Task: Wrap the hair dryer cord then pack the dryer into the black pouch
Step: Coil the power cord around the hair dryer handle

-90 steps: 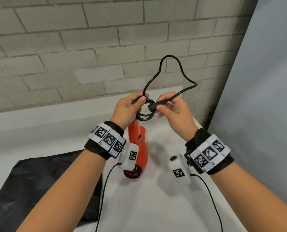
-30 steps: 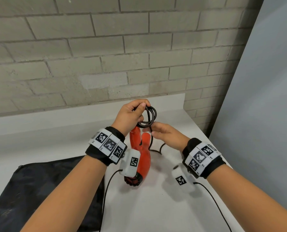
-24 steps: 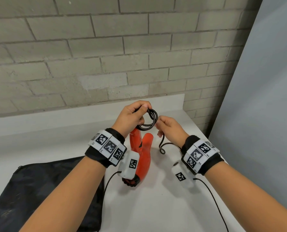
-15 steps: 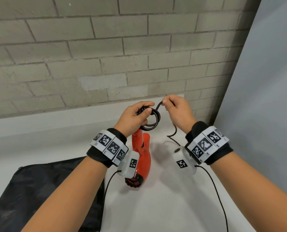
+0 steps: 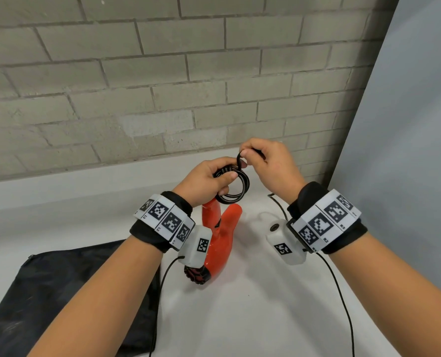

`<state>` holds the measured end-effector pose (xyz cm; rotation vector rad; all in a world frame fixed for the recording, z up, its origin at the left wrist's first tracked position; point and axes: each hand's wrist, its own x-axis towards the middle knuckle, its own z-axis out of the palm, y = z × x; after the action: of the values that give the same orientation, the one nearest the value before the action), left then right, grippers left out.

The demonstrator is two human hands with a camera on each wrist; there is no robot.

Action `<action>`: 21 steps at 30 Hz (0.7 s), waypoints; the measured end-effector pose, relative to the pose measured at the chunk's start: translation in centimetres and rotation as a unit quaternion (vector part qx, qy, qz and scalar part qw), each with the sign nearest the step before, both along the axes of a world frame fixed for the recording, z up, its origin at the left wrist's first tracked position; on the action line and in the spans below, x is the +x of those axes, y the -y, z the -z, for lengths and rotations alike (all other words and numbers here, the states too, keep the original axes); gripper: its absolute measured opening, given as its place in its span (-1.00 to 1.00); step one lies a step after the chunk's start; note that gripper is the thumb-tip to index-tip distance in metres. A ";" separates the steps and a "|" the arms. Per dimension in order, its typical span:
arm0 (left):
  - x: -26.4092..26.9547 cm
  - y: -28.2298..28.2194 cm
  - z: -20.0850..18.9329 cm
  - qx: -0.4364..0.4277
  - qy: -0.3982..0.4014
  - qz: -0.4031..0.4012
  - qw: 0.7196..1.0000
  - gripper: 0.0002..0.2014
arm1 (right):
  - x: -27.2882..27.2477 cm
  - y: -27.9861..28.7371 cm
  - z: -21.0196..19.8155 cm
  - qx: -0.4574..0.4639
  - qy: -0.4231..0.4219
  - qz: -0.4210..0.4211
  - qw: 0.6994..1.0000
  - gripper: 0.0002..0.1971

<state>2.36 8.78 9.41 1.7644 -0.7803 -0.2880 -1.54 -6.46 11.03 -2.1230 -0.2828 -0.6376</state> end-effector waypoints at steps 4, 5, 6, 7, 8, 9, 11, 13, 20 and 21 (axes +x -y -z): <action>-0.1 0.7 0.5 -0.020 0.000 -0.047 0.999 -0.79 | 0.4 1.7 1.7 0.039 -0.028 0.016 0.999 -0.88; -0.2 0.8 0.5 -0.028 -0.002 -0.056 0.998 -0.80 | 0.4 2.4 2.6 0.044 -0.050 0.036 0.997 -0.84; -0.3 0.9 0.5 -0.036 -0.006 -0.064 0.997 -0.81 | 0.4 3.1 3.7 0.040 -0.087 0.063 0.993 -0.75; -0.4 1.0 0.5 -0.044 -0.010 -0.072 0.996 -0.82 | 0.3 3.8 4.9 0.026 -0.137 0.094 0.986 -0.65; -0.4 1.1 0.5 -0.051 -0.013 -0.077 0.996 -0.82 | 0.2 4.4 6.2 0.003 -0.196 0.123 0.973 -0.57; -0.4 1.2 0.5 -0.055 -0.015 -0.081 0.995 -0.82 | 0.1 5.1 7.6 -0.028 -0.256 0.144 0.956 -0.51; -0.5 1.2 0.4 -0.064 -0.021 -0.085 0.994 -0.82 | -0.1 6.0 10.4 -0.108 -0.368 0.158 0.910 -0.47; -0.6 1.2 0.3 -0.067 -0.024 -0.089 0.993 -0.81 | -0.1 6.5 13.0 -0.183 -0.441 0.153 0.865 -0.49; -0.6 1.2 0.3 -0.065 -0.022 -0.083 0.994 -0.84 | -0.2 6.5 16.2 -0.286 -0.451 0.194 0.823 -0.70; -0.6 1.2 0.3 -0.067 -0.022 -0.086 0.994 -0.84 | -0.1 6.7 16.3 -0.287 -0.454 0.195 0.821 -0.70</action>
<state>1.79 7.62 9.11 1.6806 -0.5967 -0.1548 -1.63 -13.11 -5.31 -2.8265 0.5805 0.3630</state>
